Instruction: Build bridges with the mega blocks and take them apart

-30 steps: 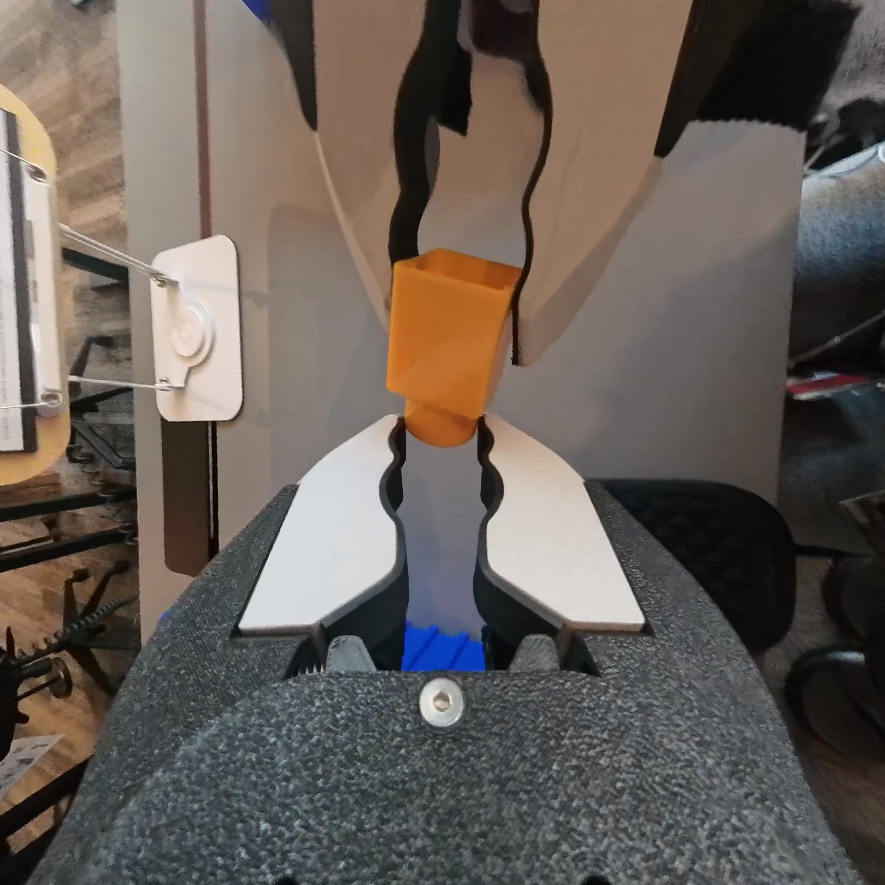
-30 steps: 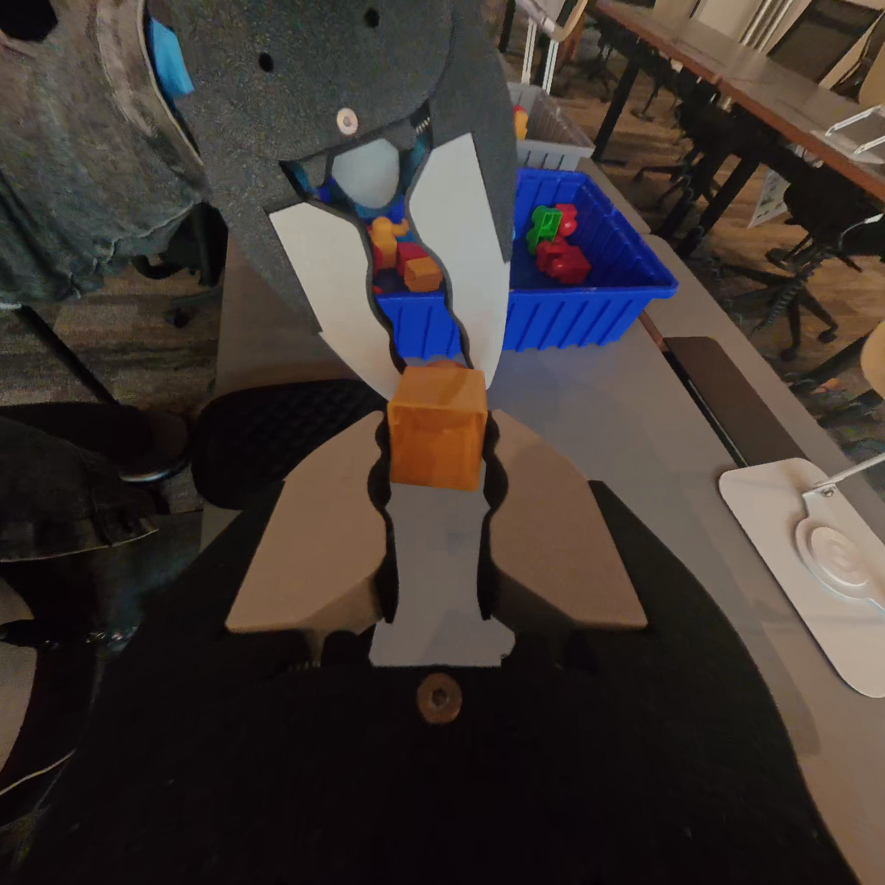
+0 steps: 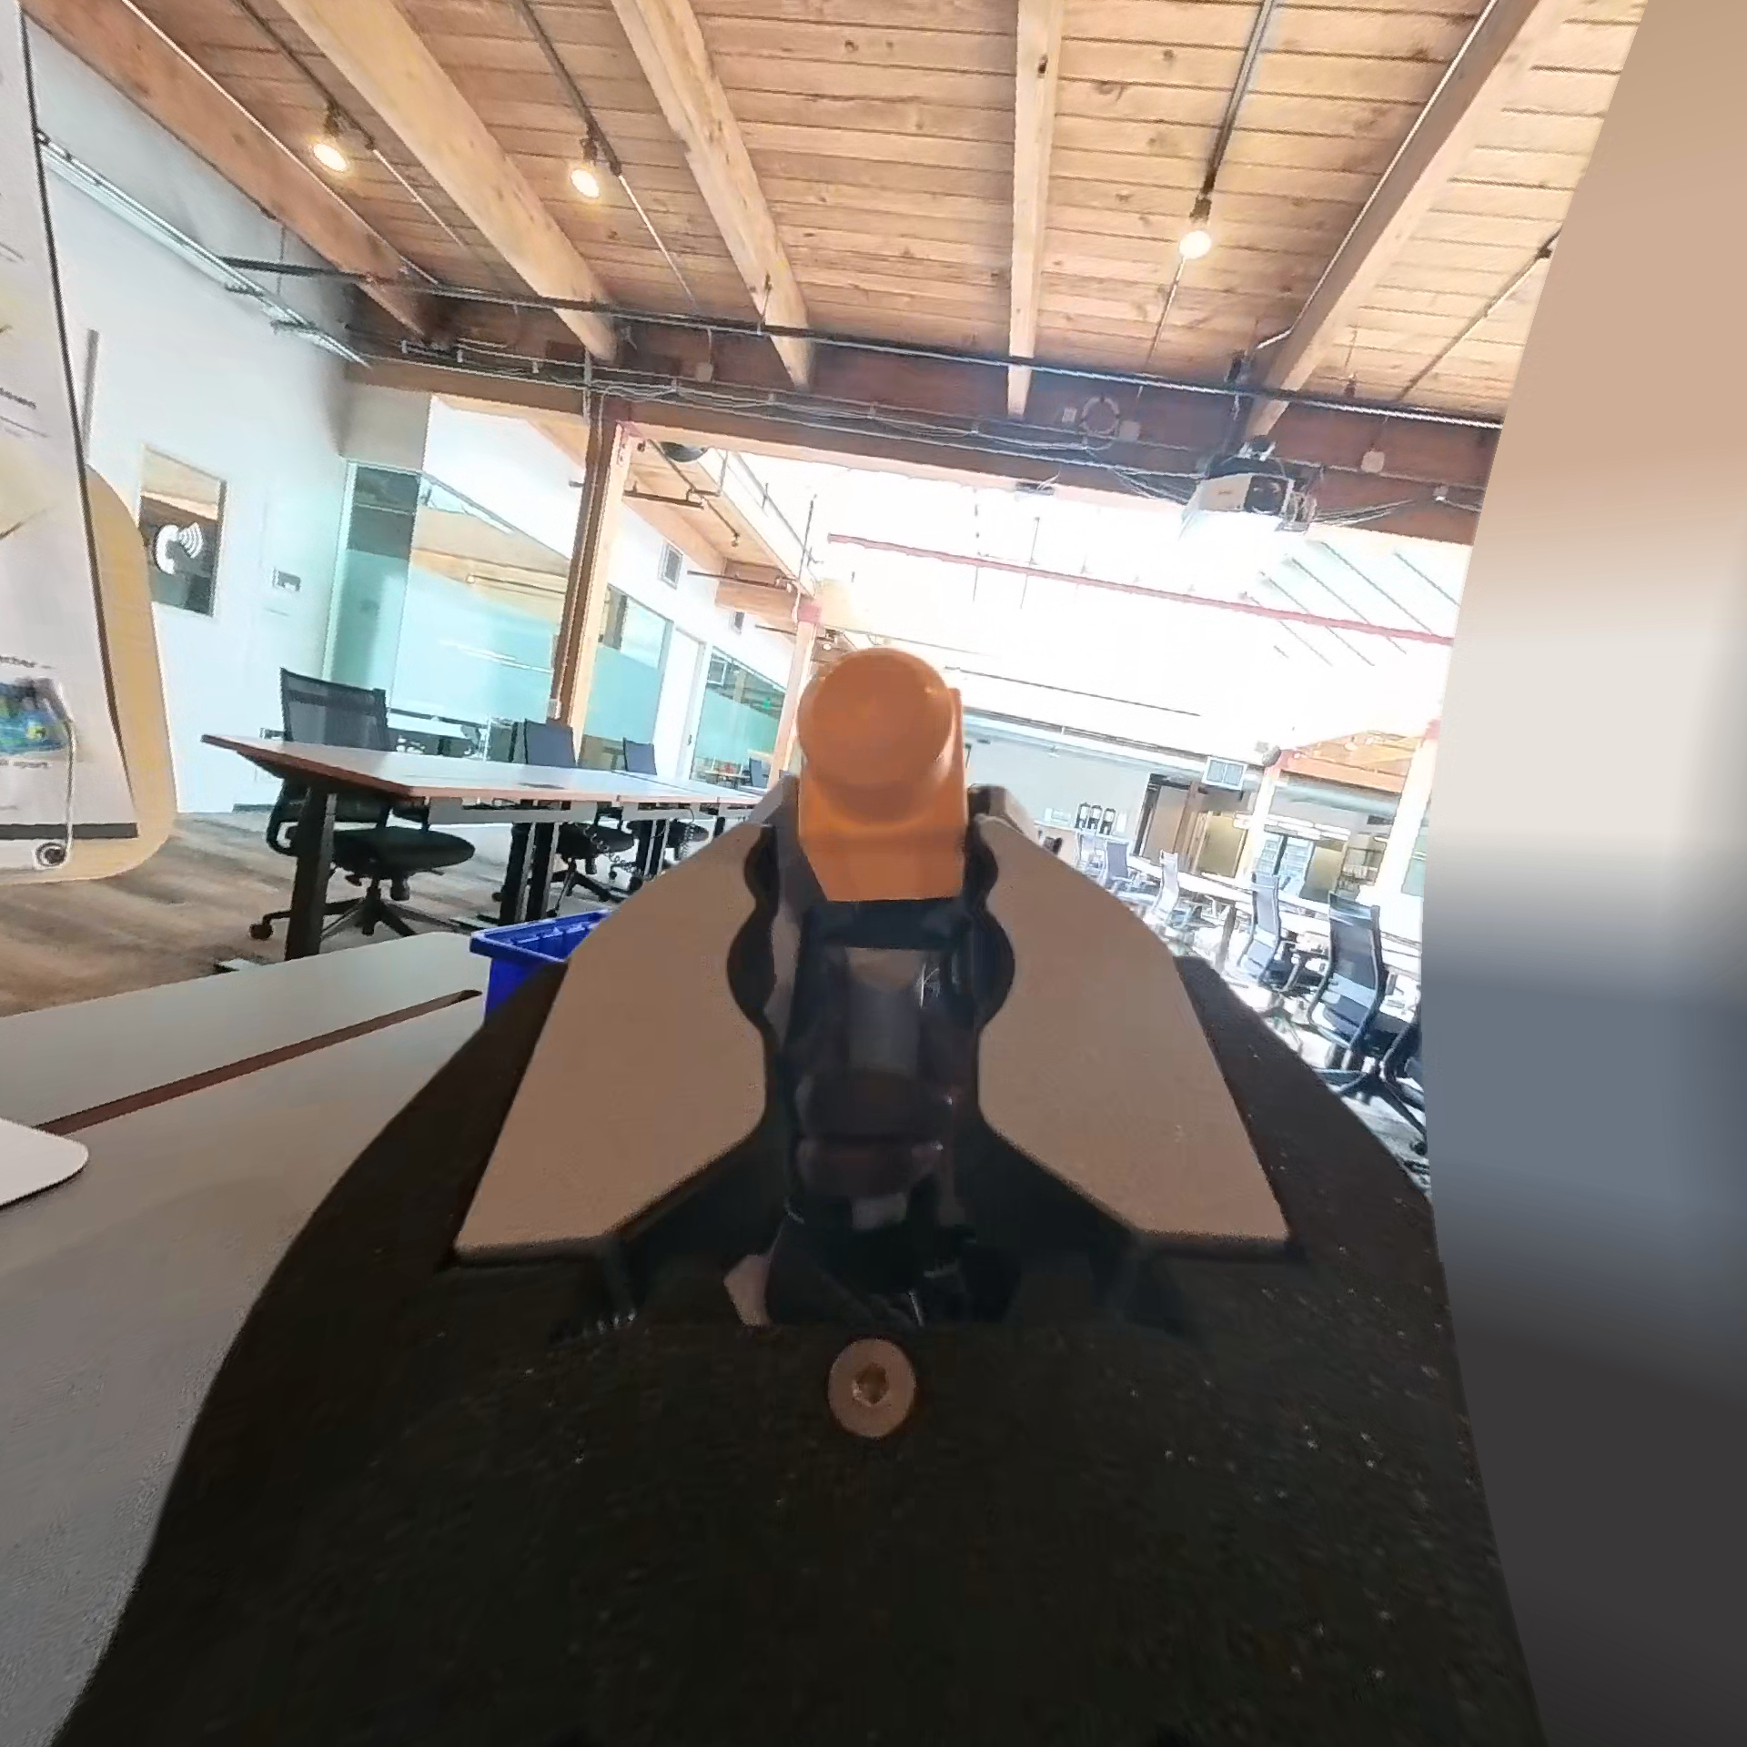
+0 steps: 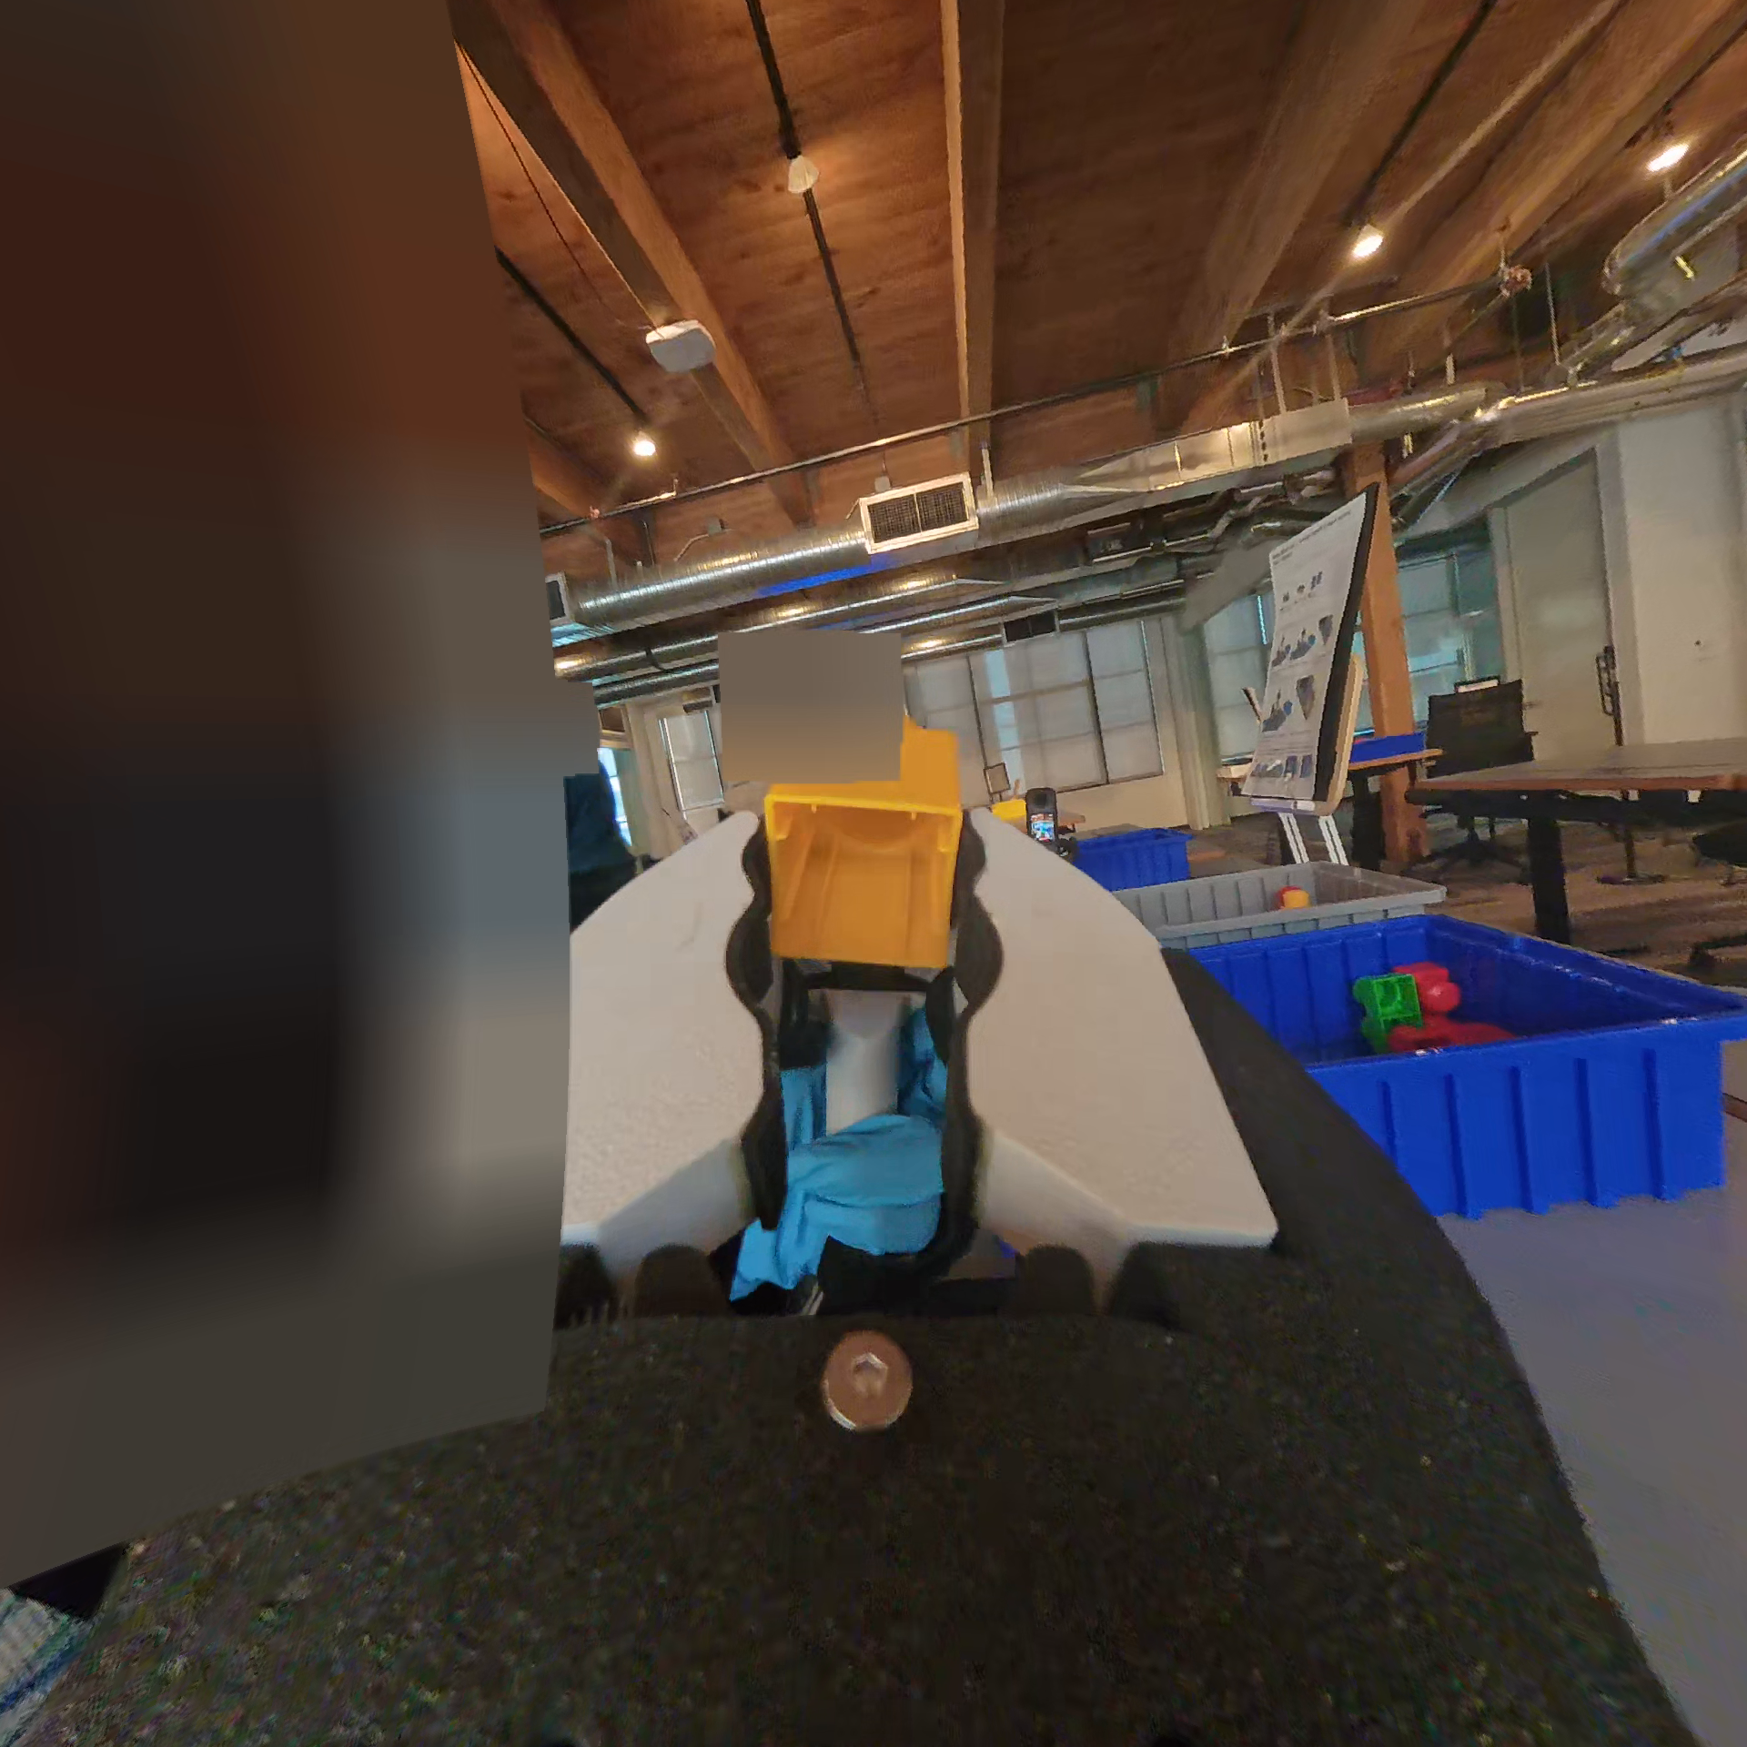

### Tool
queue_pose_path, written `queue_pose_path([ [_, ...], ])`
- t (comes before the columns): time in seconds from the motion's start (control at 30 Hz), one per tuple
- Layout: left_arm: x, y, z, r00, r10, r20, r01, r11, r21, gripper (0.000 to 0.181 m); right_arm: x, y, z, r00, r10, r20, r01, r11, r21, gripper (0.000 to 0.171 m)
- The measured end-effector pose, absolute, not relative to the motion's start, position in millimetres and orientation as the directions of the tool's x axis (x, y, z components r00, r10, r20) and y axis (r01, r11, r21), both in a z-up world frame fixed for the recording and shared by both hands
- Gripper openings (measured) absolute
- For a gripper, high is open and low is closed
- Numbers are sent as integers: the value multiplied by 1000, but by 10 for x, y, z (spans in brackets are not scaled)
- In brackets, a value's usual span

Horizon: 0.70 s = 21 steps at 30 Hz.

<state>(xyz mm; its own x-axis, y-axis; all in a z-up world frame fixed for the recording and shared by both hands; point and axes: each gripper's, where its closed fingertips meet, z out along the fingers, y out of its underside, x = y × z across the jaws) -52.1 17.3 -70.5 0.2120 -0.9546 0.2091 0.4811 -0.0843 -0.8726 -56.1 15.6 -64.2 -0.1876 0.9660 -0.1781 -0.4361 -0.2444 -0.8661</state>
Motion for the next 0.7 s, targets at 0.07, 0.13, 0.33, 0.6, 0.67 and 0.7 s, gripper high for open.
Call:
queue_pose_path([
  [0.07,-513,156,-701,190,-959,210,490,-93,-867,32,-558,162,-647,-191,965,-179,-442,-247,-862,35],
  [0.13,-515,161,-705,192,-959,209,498,-88,-862,32,-558,167,-657,-197,963,-185,-447,-257,-857,35],
  [0.33,-554,161,-736,210,-958,194,507,-63,-860,32,-598,169,-720,-208,957,-201,-431,-274,-860,36],
  [0.6,-674,160,-932,245,-956,162,263,-95,-960,32,-579,182,-1023,-133,971,-201,-142,-219,-965,74],
  [0.67,-704,141,-1059,262,-957,121,118,-93,-989,32,-510,213,-1121,-73,987,-143,-10,-144,-989,75],
  [0.7,-718,133,-1127,271,-958,98,44,-89,-995,32,-479,218,-1164,-51,992,-112,57,-109,-992,73],
])
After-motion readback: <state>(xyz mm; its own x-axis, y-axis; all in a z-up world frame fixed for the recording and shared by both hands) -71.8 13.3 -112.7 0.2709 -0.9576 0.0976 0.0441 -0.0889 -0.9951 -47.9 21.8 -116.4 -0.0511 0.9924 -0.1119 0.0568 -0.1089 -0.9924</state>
